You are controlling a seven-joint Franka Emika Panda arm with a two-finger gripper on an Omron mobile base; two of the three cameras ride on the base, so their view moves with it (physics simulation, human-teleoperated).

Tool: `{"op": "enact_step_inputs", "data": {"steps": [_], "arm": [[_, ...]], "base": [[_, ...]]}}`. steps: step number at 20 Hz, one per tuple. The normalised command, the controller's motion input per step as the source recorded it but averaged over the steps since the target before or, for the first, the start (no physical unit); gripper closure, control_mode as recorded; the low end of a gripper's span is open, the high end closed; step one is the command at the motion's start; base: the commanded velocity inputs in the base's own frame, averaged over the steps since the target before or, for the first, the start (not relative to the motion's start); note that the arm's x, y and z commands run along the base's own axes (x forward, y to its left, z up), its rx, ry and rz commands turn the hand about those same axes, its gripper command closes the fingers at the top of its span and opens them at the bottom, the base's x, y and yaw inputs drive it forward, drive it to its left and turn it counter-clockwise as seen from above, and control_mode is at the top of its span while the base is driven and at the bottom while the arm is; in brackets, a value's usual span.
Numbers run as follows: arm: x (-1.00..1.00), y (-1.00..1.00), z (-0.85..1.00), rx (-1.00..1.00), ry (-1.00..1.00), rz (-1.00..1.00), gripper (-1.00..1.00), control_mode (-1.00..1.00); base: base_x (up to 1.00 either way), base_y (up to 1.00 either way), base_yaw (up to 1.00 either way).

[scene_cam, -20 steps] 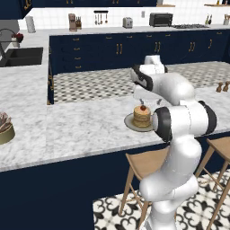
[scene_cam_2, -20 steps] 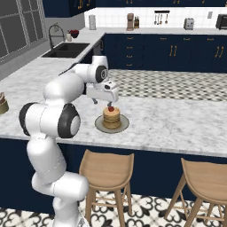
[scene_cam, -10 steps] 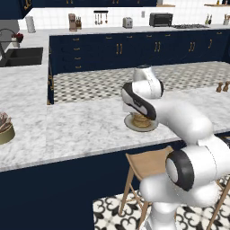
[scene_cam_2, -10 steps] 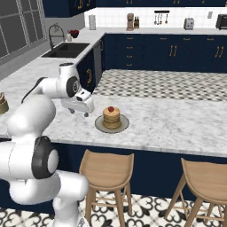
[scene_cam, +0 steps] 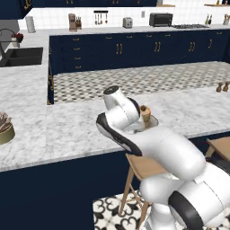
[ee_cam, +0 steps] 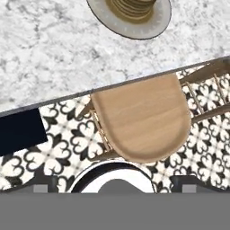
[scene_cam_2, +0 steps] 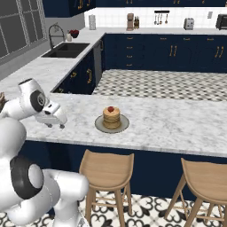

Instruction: Take the strawberry from the fridge and place it on top of the pancake, located on the dining counter.

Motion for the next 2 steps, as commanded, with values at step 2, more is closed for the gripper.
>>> {"op": "enact_step_inputs", "data": {"steps": [2], "arm": [[0.0, 0.76, 0.0, -0.26, 0.33, -0.02, -1.0, -1.0]], "base": [[0.0, 0.0, 0.0]]}}
